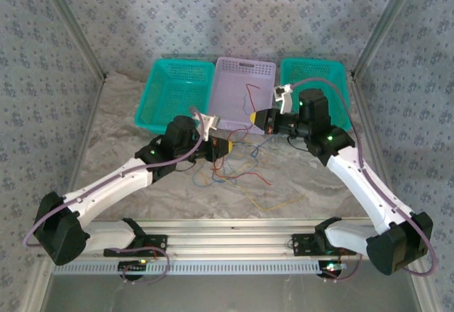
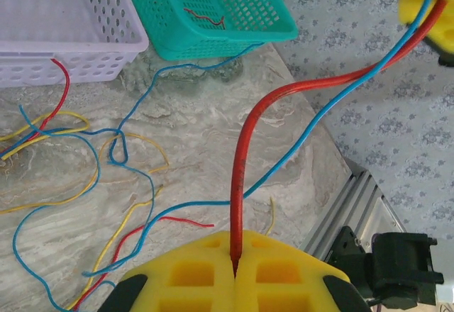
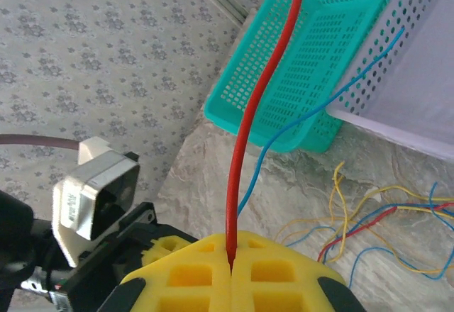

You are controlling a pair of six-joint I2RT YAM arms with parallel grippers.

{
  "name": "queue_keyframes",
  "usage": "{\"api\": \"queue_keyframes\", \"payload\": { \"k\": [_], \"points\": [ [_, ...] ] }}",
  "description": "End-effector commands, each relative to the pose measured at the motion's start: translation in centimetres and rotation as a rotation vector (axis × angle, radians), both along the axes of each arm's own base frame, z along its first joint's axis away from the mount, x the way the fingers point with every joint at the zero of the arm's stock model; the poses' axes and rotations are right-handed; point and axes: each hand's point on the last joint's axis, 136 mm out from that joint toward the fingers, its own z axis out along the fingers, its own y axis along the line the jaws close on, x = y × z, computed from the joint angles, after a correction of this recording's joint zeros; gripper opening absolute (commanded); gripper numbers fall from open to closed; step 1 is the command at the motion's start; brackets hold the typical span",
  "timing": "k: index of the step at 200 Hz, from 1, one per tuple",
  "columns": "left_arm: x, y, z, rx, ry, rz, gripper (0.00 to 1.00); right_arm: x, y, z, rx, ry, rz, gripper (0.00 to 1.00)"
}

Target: Untangle the cables

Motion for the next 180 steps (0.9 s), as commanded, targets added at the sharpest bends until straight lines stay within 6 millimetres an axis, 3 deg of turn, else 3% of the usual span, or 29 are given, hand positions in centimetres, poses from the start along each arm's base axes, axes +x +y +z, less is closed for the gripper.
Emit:
{"api": "queue_keyframes", "payload": {
  "k": [1,17,64,89,116,156,180],
  "points": [
    [-0.3,-0.1,1.7,-0.056,-0.041,0.007,0.0,-0.1,0.2,-2.5,-0.033,0.026,0.015,0.03],
    [-0.2,0.2,2.0,-0.053,-0.05,0.019,0.0,-0.2,0.1,-3.6,-0.04,0.037,0.01,0.05],
    [-0.2,0.9,2.3,-0.026,-0.069,0.036,0.0,-0.5,-0.5,-5.9,-0.085,0.061,-0.005,0.25],
    [-0.2,1.3,2.1,-0.007,-0.069,0.047,0.0,-0.6,-1.3,-5.7,-0.094,0.044,-0.028,0.44],
    [-0.1,1.6,2.3,0.003,-0.069,0.061,0.0,-0.9,-1.9,-4.7,-0.08,0.002,-0.039,0.54],
    [0.5,1.5,2.3,0.01,-0.059,0.09,0.0,-3.0,0.2,-3.8,0.004,-0.041,0.075,0.57],
    [0.7,1.3,2.5,-0.007,-0.056,0.096,0.0,-4.3,2.0,-5.8,-0.006,-0.046,0.116,0.59]
  ]
}}
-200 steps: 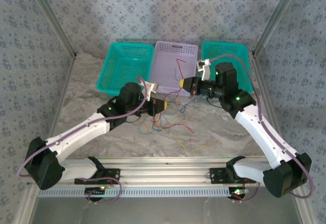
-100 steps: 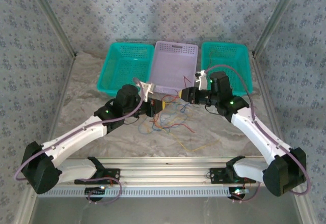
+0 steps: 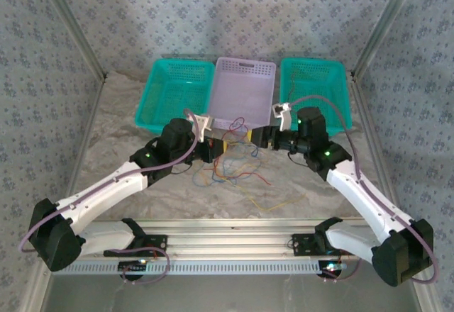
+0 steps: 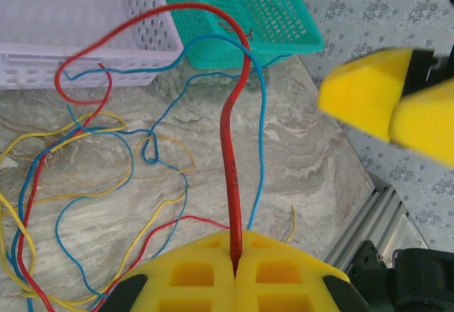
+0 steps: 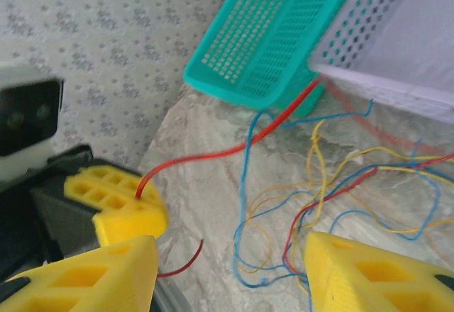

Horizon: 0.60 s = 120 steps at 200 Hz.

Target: Untangle the cables

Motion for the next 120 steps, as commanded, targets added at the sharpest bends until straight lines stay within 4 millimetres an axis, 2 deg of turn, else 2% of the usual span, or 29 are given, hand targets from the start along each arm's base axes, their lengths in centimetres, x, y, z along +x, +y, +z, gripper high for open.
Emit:
{"api": "queue_keyframes", "payload": {
  "k": [1,24,62,120],
  "points": [
    [0.4,-0.4,2.4,-0.045,-0.037,0.011,0.0,-1.5,1.9,-0.8,0.024,-0.025,0.065,0.59],
    [0.4,-0.6,2.7,-0.065,-0.034,0.007,0.0,-1.4,2.9,-3.0,0.016,-0.005,0.053,0.57],
    [0.2,-0.9,3.0,-0.089,-0.024,-0.002,0.0,0.0,3.7,-4.3,-0.012,-0.046,-0.009,0.58],
    [0.0,-0.8,2.9,-0.102,-0.016,0.005,0.0,0.8,6.3,-4.1,-0.015,-0.107,-0.007,0.57]
  ]
}}
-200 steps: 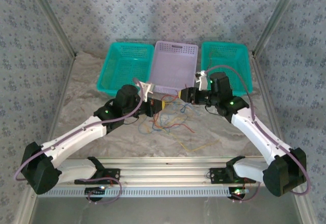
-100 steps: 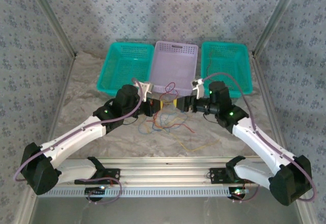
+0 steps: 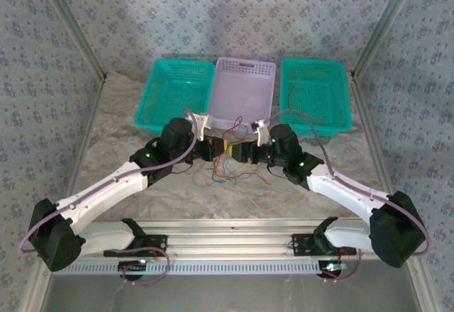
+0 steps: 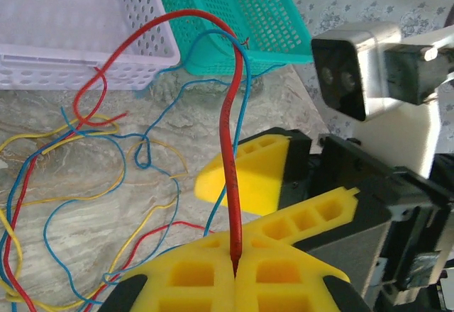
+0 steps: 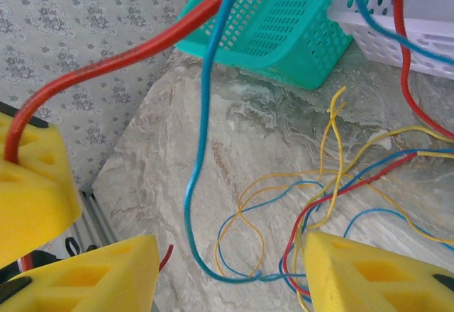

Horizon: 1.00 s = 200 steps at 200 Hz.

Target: Untangle the cables

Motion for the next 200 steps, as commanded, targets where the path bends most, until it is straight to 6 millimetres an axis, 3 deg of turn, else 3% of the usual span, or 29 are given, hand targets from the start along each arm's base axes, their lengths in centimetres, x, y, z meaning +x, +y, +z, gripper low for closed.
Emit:
{"api": "queue_keyframes", "payload": {
  "k": [1,18,59,84,144,174,200],
  "points": [
    [-0.1,-0.6,2.3,-0.063,-0.036,-0.015,0.0,1.1,1.2,2.1,0.028,-0.082,-0.022,0.57],
    [-0.2,-0.7,2.4,-0.068,-0.038,-0.015,0.0,1.3,1.5,1.9,0.019,-0.094,-0.034,0.52],
    [-0.2,-0.3,2.5,-0.055,-0.049,-0.007,0.0,1.5,0.3,2.6,-0.014,-0.126,-0.075,0.0],
    [0.0,1.0,1.9,0.009,-0.069,0.034,0.0,1.1,-3.4,4.2,-0.105,-0.185,-0.169,0.0],
    [0.5,3.2,-1.0,0.195,-0.037,0.087,0.0,-0.2,-13.6,10.2,-0.21,-0.255,-0.413,0.0],
    [1.0,4.5,-1.4,0.252,-0.032,0.118,0.0,-0.3,-16.3,15.7,-0.152,-0.331,-0.49,0.0],
    [1.3,5.7,-1.6,0.277,-0.021,0.144,0.0,-0.6,-17.2,21.6,-0.091,-0.426,-0.521,0.0]
  ]
}}
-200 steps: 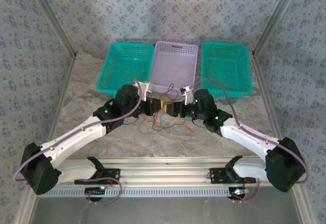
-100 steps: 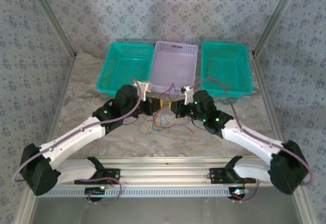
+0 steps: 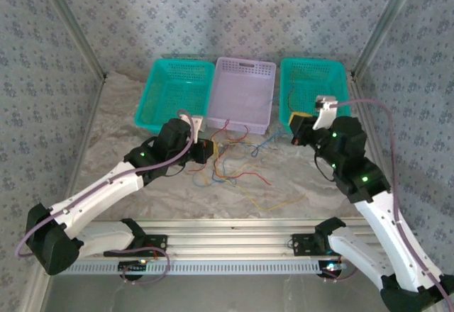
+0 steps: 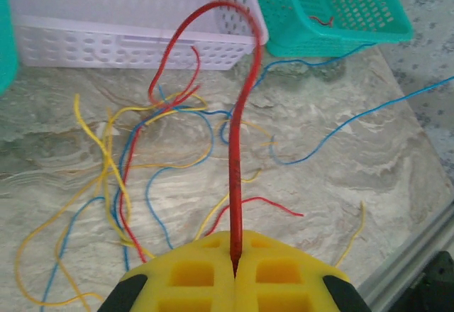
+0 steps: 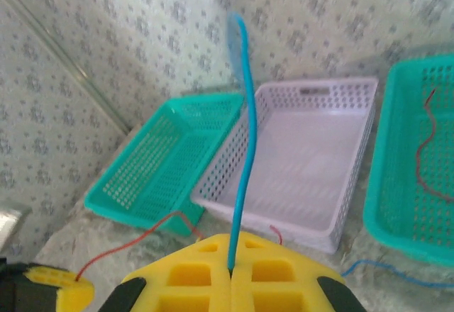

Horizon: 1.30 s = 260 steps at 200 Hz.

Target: Untangle the cables

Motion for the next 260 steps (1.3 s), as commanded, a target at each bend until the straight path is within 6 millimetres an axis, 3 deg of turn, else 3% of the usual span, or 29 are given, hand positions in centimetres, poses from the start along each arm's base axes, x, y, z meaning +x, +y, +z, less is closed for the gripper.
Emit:
{"api": "queue_keyframes", "payload": {
  "k": [1,5,8,19,40,67,95,117,153,203,223,260],
  "points": [
    [0.6,1.3,0.8,0.043,-0.02,0.029,0.0,-0.8,-0.9,4.7,-0.001,-0.08,-0.009,0.0],
    [0.6,1.5,0.8,0.044,-0.018,0.032,0.0,-0.7,-0.8,5.1,0.001,-0.087,-0.007,0.0],
    [0.6,1.6,0.8,0.045,-0.018,0.033,0.0,-1.0,-1.0,6.8,0.012,-0.12,-0.009,0.0],
    [0.5,2.0,0.9,0.057,-0.014,0.04,0.0,-1.1,-1.3,9.5,0.025,-0.172,-0.026,0.0],
    [0.2,2.4,1.6,0.048,-0.024,0.043,0.0,-0.9,-0.8,13.0,0.06,-0.235,-0.006,0.0],
    [-0.3,2.8,3.4,0.019,-0.062,0.044,0.0,0.3,1.3,16.4,0.095,-0.271,0.079,0.0],
    [-0.7,3.1,5.6,-0.021,-0.105,0.042,0.0,3.3,3.5,17.5,0.082,-0.262,0.135,0.0],
    [-1.1,3.4,7.3,-0.063,-0.144,0.044,0.0,6.9,5.5,16.5,0.06,-0.22,0.175,0.0],
    [-2.1,3.7,9.7,-0.13,-0.199,0.029,0.0,13.9,7.0,12.2,0.022,-0.117,0.171,0.0],
    [-3.5,4.4,11.8,-0.179,-0.243,0.01,0.0,24.2,8.2,0.6,0.018,0.15,0.169,0.0],
    [-3.7,4.6,12.1,-0.184,-0.25,0.015,0.0,26.5,9.2,-4.4,0.019,0.271,0.18,0.0],
    [-4.0,5.0,12.5,-0.191,-0.261,0.022,0.0,28.2,11.0,-12.1,-0.007,0.417,0.186,0.0]
  ]
}}
